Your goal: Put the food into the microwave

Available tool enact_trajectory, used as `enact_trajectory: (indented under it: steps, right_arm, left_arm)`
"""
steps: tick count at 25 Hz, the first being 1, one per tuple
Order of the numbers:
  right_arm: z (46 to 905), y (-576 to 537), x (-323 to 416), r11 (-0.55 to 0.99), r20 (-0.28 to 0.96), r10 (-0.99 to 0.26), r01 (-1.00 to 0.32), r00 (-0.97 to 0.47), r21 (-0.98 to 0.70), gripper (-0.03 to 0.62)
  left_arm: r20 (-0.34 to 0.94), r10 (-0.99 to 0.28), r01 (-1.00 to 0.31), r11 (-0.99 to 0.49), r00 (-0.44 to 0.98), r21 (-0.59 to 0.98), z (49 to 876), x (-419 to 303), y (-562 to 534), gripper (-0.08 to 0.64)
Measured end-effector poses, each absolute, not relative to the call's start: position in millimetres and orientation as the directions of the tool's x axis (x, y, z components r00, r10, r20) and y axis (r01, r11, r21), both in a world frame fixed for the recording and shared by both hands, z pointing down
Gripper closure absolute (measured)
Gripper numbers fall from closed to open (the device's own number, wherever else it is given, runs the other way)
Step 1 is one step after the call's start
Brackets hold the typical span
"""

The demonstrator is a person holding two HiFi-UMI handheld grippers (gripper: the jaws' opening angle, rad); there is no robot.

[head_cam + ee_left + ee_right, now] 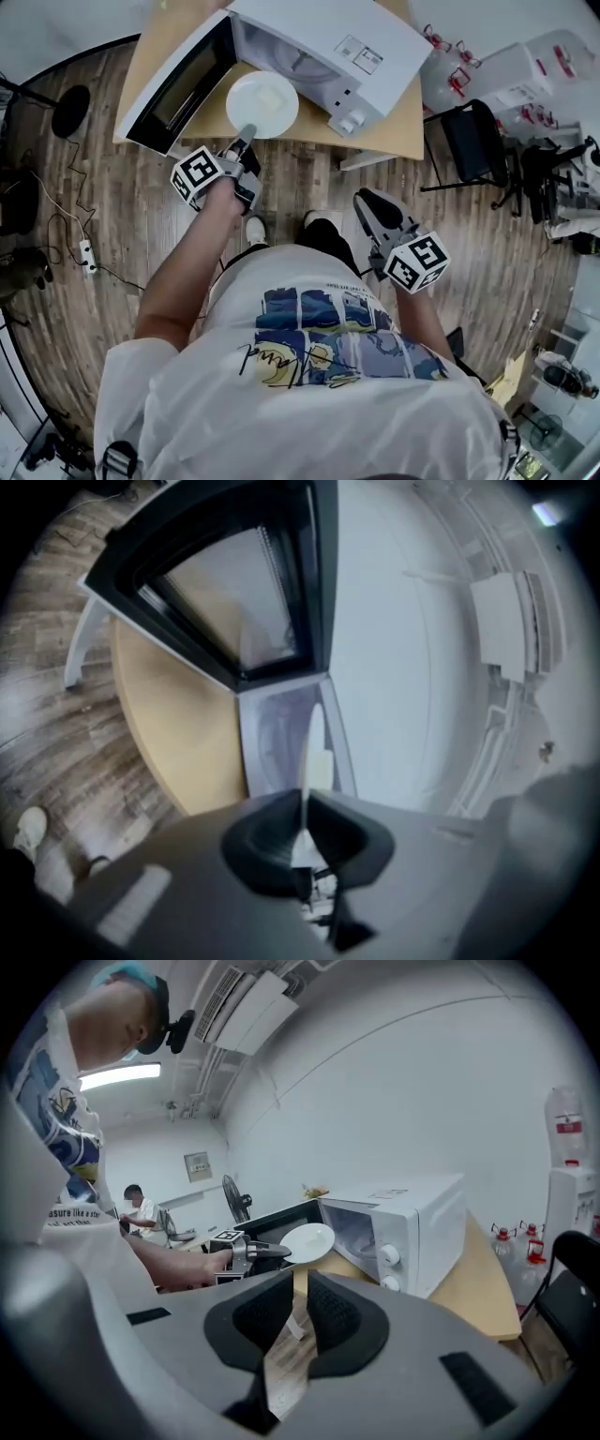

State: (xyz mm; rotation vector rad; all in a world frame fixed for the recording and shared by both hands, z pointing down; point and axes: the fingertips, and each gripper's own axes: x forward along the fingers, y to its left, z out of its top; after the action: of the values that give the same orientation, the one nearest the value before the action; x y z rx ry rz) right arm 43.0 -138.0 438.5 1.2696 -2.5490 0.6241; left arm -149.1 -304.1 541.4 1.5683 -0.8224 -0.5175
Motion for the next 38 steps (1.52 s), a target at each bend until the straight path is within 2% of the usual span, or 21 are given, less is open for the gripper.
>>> enact_trajectory:
  steps: [7, 20, 38]
  right_arm:
    - [432, -181, 90, 0.559, 0.405, -0.691, -0.798, -0.599, -0.226, 0.555]
    - [436, -225, 186, 0.502, 0.448, -0.712, -0.838, -0.54, -0.213, 0.558]
    - [444, -243, 222, 0.502, 0.446, -0.706, -0.833, -0.55, -0.233, 0.558]
  left_arm:
    - [0.132, -0.778, -0.199, 0.01, 0.615, 0.98, 565, -119, -378, 0.541]
    - [0.203, -0.822, -0.224, 0.094, 0.532, 0.97, 613, -80, -473, 0.54]
    - [0.356, -0.793, -0.357, 0.188, 0.495, 0.915, 635, -60, -510, 0.536]
